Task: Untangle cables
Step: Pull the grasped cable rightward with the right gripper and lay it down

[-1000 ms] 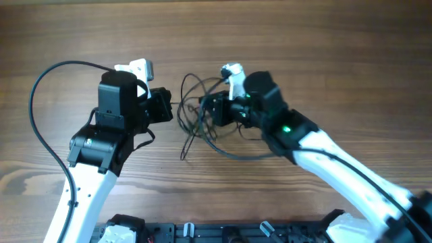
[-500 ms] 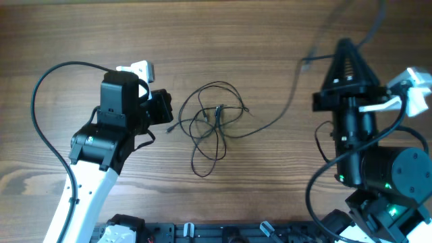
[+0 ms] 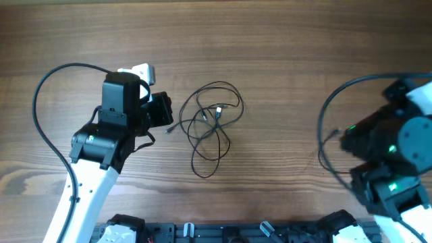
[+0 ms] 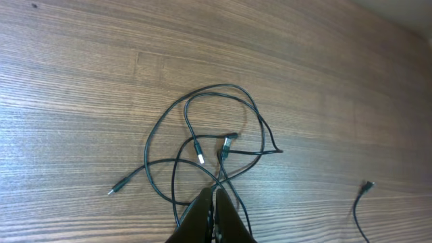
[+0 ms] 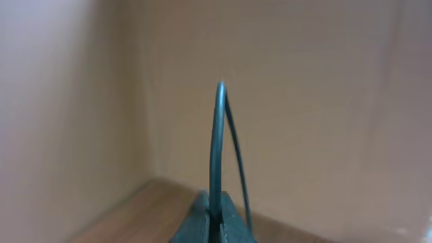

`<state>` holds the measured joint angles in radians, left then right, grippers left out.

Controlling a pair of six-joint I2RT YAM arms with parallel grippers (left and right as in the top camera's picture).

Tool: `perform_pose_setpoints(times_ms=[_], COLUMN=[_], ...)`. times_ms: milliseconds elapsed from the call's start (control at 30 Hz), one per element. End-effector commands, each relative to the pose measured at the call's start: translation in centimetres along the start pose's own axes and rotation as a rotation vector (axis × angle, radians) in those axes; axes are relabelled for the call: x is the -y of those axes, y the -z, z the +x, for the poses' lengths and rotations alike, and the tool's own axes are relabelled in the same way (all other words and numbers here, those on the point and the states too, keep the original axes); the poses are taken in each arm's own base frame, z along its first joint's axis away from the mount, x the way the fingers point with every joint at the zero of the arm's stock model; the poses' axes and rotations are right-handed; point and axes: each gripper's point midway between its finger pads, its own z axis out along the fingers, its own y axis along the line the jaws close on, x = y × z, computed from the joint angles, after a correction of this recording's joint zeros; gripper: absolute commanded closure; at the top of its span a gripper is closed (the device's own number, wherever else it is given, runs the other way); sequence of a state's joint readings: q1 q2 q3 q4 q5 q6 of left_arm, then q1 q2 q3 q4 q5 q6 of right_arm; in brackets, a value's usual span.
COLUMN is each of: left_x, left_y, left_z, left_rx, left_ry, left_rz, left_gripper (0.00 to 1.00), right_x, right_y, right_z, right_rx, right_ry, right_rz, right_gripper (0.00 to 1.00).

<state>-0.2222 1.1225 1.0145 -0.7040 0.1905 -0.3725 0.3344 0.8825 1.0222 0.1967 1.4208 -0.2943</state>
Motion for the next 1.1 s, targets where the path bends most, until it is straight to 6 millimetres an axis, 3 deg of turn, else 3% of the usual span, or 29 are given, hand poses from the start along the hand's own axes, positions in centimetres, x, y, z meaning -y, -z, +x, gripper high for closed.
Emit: perform_pose_setpoints(times_ms=[0,100,200,233,333,433,533,600,667,733,800,833,867,900,933,1067], left_x=[-0.2,-0.3,-0.4,-0.4,-0.4,-0.4,-0.4,-0.4,-0.4,-0.3,-0.1,0.1,0.2,0.3,0.3,0.3], left_y=[-0.1,-0.1,-0.1,-0.1,-0.1,-0.1,-0.1,-0.1,-0.1,-0.1,-0.2,-0.2,-0.2,-0.2,-0.3,-0.4], left_z=[0.0,0.2,0.2,0.2,0.2,0.2,0.2,0.2,0.2,0.3,0.4,0.5,0.5,0.6,0.7,0.7], left_rx=[-0.002,-0.01,-0.012,-0.012,-0.012,-0.012,-0.012,-0.012,-0.012,-0.014,-0.018,-0.02,-0.022,-0.024,-0.028,-0.029], left_ry=[0.002,0.004,0.004,0.004,0.005,0.004,0.004,0.004,0.004,0.005,0.002,-0.003,-0.007,-0.01,-0.01,-0.01], left_rz=[-0.009,-0.013,-0.014,-0.014,-0.014,-0.014,-0.014,-0.014,-0.014,-0.01,-0.005,-0.001,0.001,0.003,0.003,0.002], left_gripper=[0.96,0.96,0.96,0.96,0.96,0.96,0.96,0.96,0.96,0.96,0.96,0.96,0.96,0.96,0.96,0.96], right_x=[0.7,0.6,-2.5,-4.7,-6.9,-7.0,-4.4,-1.9,0.8,3.5,5.6,6.0,6.2,6.3,6.6,6.0], right_y=[-3.3,-6.4,-9.3,-10.0,-11.1,-14.3,-18.3,-21.1,-23.3,-24.9,-25.2,-24.8,-24.3,-23.6,-22.0,-17.7], right_z=[-0.2,1.1,3.7,5.4,9.0,13.5,17.0,17.4,18.9,22.3,26.8,28.9,30.5,31.7,33.8,36.8], right_rx=[0.034,0.032,-0.005,-0.061,-0.257,-0.492,-0.617,-0.64,-0.672,-0.731,-0.83,-0.888,-0.939,-0.986,-1.078,-1.301], right_ry=[0.058,0.107,0.058,-0.01,-0.247,-0.457,-0.611,-0.799,-0.946,-1.034,-1.076,-1.077,-1.078,-1.074,-1.067,-1.104], right_rz=[0.073,0.123,-0.048,-0.204,-0.428,-0.599,-0.7,-0.763,-0.697,-0.55,-0.419,-0.38,-0.347,-0.317,-0.236,-0.095], right_gripper=[0.96,0.95,0.95,0.95,0.96,0.96,0.96,0.96,0.96,0.96,0.96,0.83,0.36,0.0,0.0,0.0])
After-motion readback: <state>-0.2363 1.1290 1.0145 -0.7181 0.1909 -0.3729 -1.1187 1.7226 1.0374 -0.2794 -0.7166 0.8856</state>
